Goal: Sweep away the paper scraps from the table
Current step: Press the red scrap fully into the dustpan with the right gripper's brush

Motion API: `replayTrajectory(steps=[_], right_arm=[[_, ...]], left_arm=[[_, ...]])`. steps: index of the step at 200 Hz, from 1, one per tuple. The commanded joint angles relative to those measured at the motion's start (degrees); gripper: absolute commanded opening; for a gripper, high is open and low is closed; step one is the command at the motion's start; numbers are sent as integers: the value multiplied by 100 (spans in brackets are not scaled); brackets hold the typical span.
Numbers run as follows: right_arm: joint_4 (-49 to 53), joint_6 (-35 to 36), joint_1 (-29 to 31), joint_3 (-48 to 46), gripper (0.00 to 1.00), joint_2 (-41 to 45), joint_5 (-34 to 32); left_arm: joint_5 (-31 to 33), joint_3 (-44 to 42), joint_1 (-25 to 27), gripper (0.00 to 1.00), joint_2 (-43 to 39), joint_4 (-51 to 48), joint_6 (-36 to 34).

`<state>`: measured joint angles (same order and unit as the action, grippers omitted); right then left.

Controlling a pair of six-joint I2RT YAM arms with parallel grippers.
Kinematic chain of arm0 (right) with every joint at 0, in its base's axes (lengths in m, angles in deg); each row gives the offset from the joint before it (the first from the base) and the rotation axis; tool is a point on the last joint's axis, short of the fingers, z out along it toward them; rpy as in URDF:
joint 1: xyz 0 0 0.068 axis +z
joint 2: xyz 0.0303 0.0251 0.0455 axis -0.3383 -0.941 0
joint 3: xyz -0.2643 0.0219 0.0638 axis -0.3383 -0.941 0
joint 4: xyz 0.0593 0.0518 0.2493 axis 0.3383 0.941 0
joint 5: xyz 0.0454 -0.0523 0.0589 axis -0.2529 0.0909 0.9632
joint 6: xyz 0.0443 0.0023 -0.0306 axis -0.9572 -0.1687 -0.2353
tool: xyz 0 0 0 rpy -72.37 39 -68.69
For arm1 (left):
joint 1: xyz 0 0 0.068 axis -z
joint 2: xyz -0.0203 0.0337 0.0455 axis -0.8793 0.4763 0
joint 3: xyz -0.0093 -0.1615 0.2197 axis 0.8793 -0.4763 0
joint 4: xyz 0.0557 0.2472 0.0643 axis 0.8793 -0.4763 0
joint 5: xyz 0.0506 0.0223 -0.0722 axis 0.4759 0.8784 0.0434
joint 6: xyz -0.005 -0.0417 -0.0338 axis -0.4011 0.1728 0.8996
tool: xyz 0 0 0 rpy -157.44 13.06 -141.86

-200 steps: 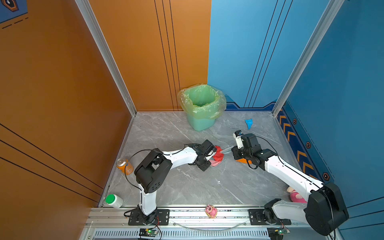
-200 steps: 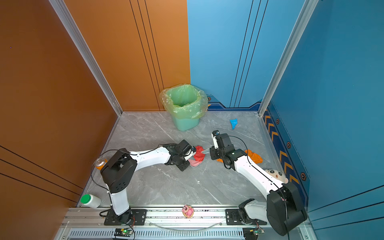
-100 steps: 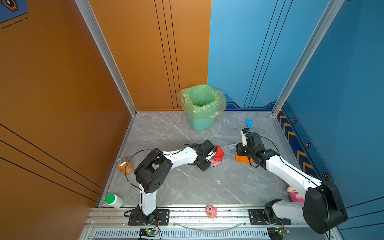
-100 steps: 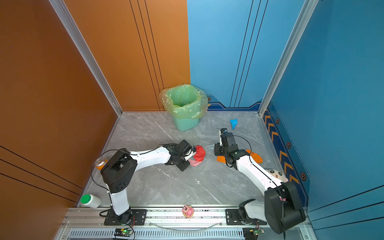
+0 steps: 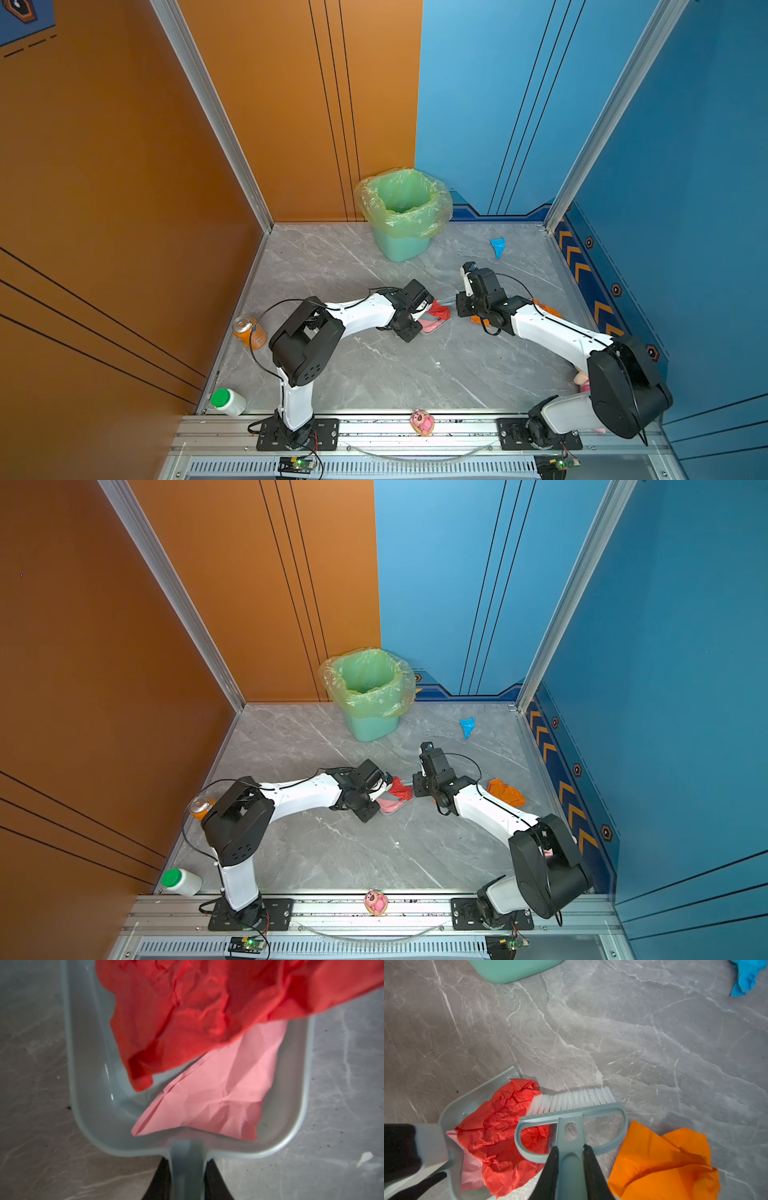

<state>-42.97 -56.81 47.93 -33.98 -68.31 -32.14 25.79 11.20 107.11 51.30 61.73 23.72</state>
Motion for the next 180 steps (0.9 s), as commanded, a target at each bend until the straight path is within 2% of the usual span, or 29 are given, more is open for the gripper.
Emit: replayTrajectory(steps=[1,58,92,149,180], right_arm=[[264,187,142,161,0,6,-242],[64,160,-32,131,0,319,-450],[28,128,-301,187,0,514,-230],[539,260,-268,161,0,518,-97],[840,345,-224,81,0,596,-362]], left_arm=[[69,-32,67,0,269,-195,-92],[30,-40,45,0,166,-187,-85],[61,-23,32,0,135,-90,-84],[34,-21,7,0,221,-93,-70],[10,-29,3,0,209,-99,-80]])
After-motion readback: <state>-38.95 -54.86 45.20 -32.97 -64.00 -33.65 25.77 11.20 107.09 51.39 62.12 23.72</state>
